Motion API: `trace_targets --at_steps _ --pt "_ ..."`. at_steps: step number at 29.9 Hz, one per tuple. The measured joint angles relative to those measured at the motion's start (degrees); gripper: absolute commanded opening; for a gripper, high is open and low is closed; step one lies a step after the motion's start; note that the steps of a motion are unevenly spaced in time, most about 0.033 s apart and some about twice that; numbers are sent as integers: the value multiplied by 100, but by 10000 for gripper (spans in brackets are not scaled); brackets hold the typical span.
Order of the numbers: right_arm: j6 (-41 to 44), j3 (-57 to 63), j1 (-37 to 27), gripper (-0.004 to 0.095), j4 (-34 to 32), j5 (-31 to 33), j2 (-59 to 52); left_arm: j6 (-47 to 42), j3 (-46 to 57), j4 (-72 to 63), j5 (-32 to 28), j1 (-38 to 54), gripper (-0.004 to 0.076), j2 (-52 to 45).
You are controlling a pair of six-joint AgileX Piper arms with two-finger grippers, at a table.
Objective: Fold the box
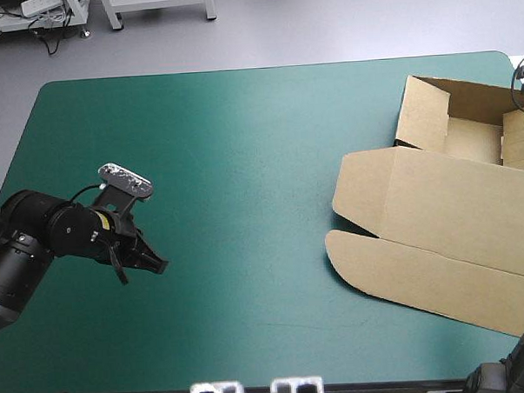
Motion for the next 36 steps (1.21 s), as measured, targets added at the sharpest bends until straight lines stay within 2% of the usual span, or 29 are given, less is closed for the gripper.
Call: trace_targets --at_steps 3,5,6,11,15,20,24,27,36 --pt "-320 -45 44 210 841 19 -385 0 0 0 0 0 -3 0" --pt "-568 -58 169 28 1161 19 -613 0 0 0 0 0 -5 0" --pt "-673 -58 277 -16 1235 19 -729 0 0 0 0 0 -7 0" --pt "-949 -58 1089 -18 1356 21 -1138 0 0 0 0 0 -9 0" --pt "-999 -58 1983 -18 1333 27 -1363 0 0 0 0 0 -9 0" --pt "-898 45 3062 -18 769 26 -1621 0 0 0 0 0 -9 0" --pt "-804 731 3779 -18 297 26 -2019 0 0 -24 0 0 -9 0" --pt "-804 1534 4050 -18 231 28 -2383 0 0 -43 0 0 -9 0" --pt "-660 4015 4101 -17 -285 28 -3653 5 0 -466 -41 0 -9 0"
